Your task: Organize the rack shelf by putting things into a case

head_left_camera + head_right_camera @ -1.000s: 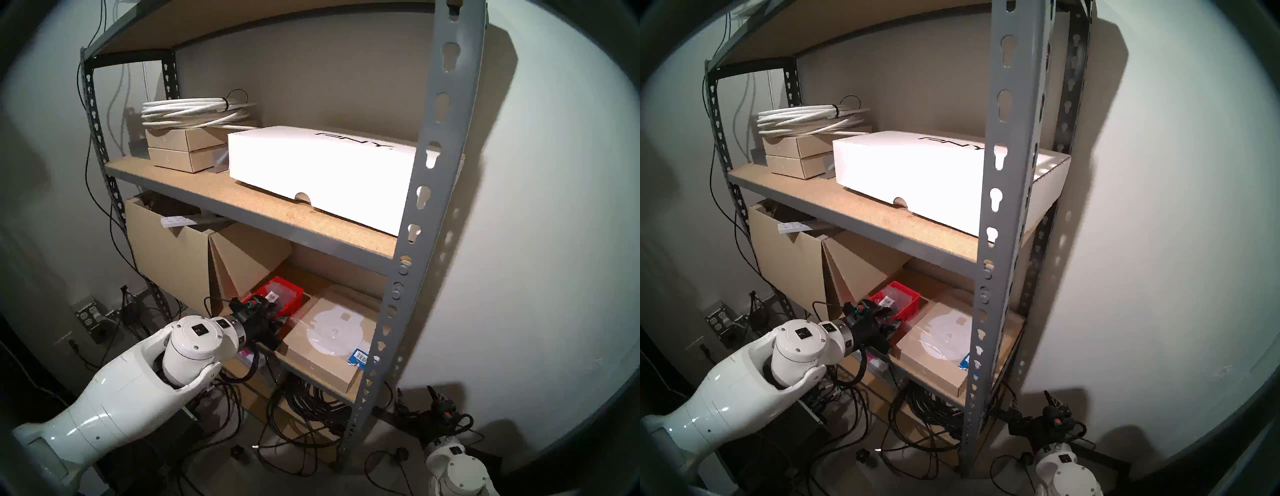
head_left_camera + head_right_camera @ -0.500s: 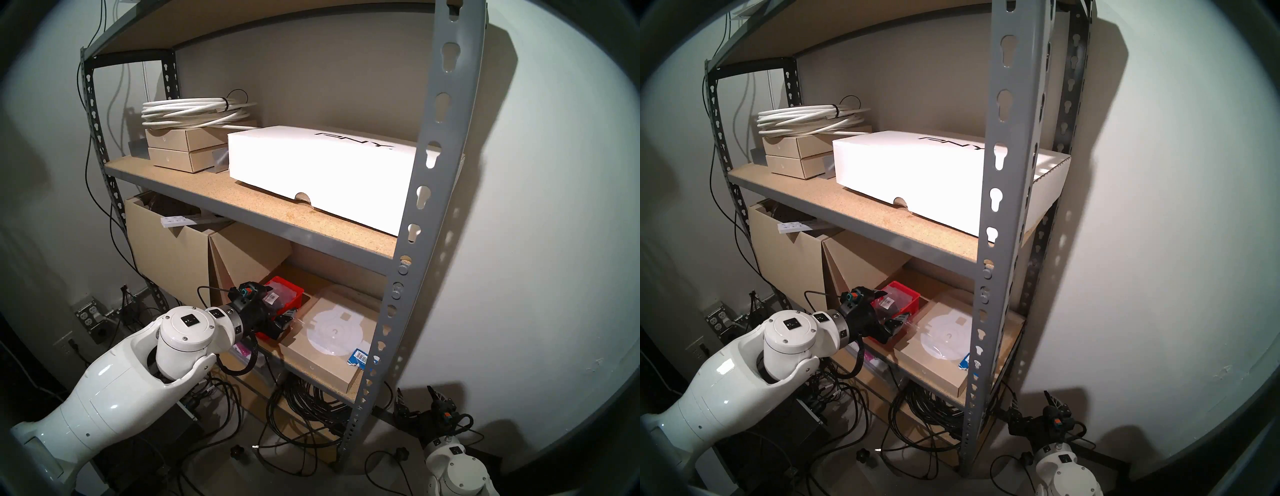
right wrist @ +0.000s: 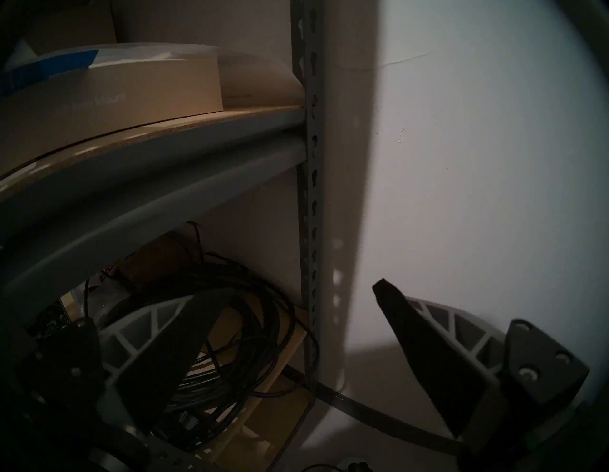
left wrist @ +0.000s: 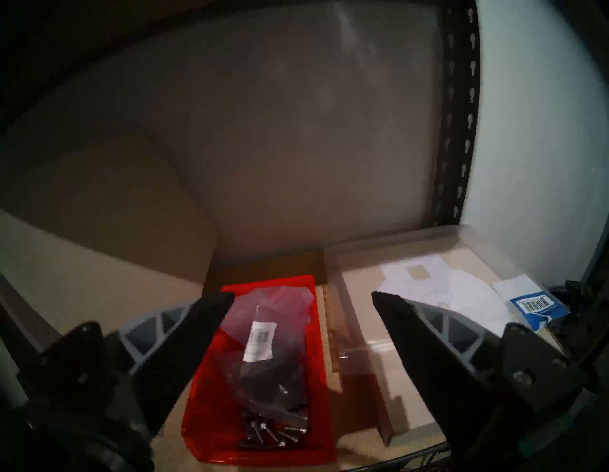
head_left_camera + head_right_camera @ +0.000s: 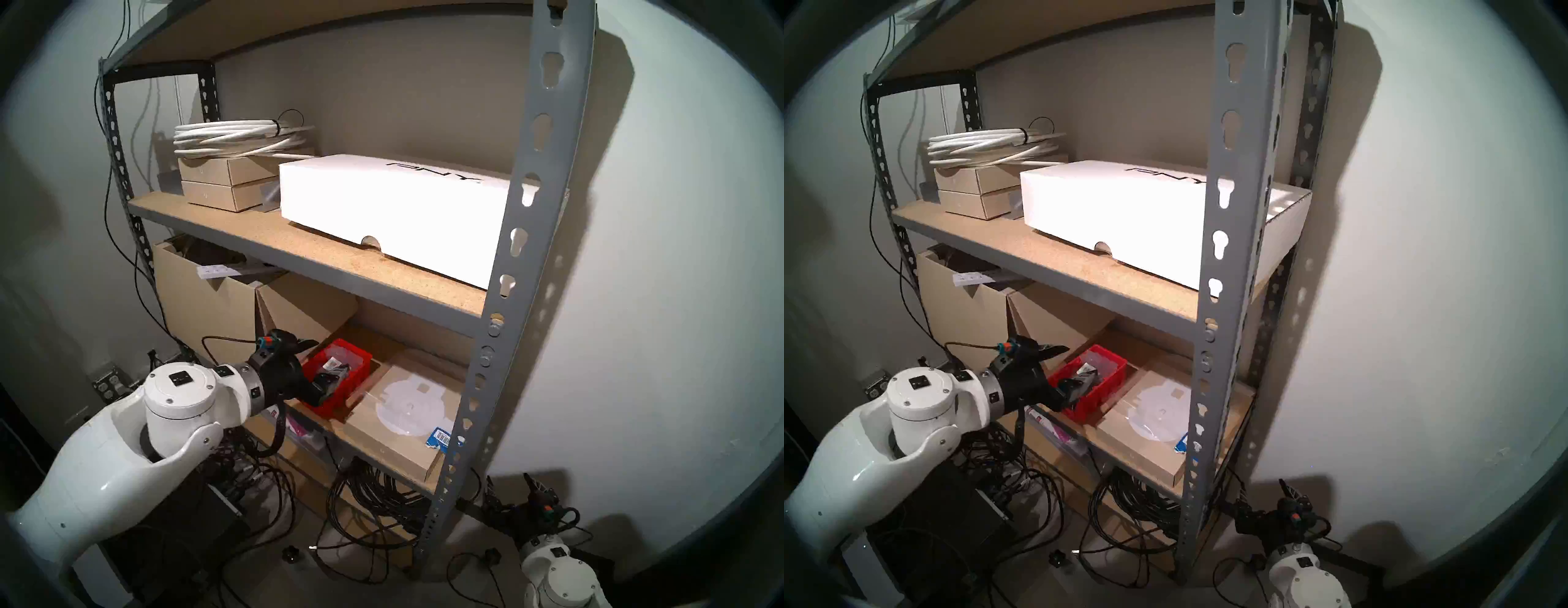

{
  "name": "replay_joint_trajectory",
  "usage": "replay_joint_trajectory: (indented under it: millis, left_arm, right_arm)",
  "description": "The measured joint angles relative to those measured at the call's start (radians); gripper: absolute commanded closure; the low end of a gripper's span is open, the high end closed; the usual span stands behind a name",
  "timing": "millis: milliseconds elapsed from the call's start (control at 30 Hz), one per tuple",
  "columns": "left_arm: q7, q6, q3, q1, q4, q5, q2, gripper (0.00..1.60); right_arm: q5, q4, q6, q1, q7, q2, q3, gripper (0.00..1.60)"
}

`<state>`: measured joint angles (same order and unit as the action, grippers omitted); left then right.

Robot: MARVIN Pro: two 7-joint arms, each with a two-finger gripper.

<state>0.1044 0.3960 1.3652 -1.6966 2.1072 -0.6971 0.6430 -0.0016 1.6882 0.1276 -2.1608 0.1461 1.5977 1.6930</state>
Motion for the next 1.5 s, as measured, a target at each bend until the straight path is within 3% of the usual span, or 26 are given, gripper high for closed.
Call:
replay_joint_trajectory:
  millis: [233, 700, 867, 933, 1133, 1300, 1500]
  left_arm:
    - [0.031, -0.052, 0.073, -0.087, 0.004, -0.046, -0.037, 0.18]
    - [0.054, -0.138, 0.086, -0.188, -0.006, -0.037, -0.04, 0.29]
    - [0.047, -0.167, 0.065, -0.199, -0.017, 0.004, -0.033, 0.34]
    - [0.046, -0.177, 0.049, -0.2, -0.022, 0.023, -0.031, 0.47]
    - [0.058, -0.202, 0.005, -0.191, -0.046, 0.07, -0.028, 0.51]
    - [0.069, -0.221, -0.017, -0.184, -0.064, 0.102, -0.025, 0.43]
    - [0.076, -0.23, -0.033, -0.17, -0.078, 0.131, -0.017, 0.43]
  right_arm:
    - [0.0, 0.0, 0.0, 0.0, 0.0, 0.0, 0.0, 0.0]
    - [0.0, 0.0, 0.0, 0.0, 0.0, 0.0, 0.0, 0.0]
    - [0.0, 0.0, 0.0, 0.0, 0.0, 0.0, 0.0, 0.0]
    - [0.0, 0.0, 0.0, 0.0, 0.0, 0.0, 0.0, 0.0]
    - [0.0, 0.0, 0.0, 0.0, 0.0, 0.0, 0.0, 0.0]
    - [0.0, 0.0, 0.0, 0.0, 0.0, 0.0, 0.0, 0.0]
    - [0.0, 0.0, 0.0, 0.0, 0.0, 0.0, 0.0, 0.0]
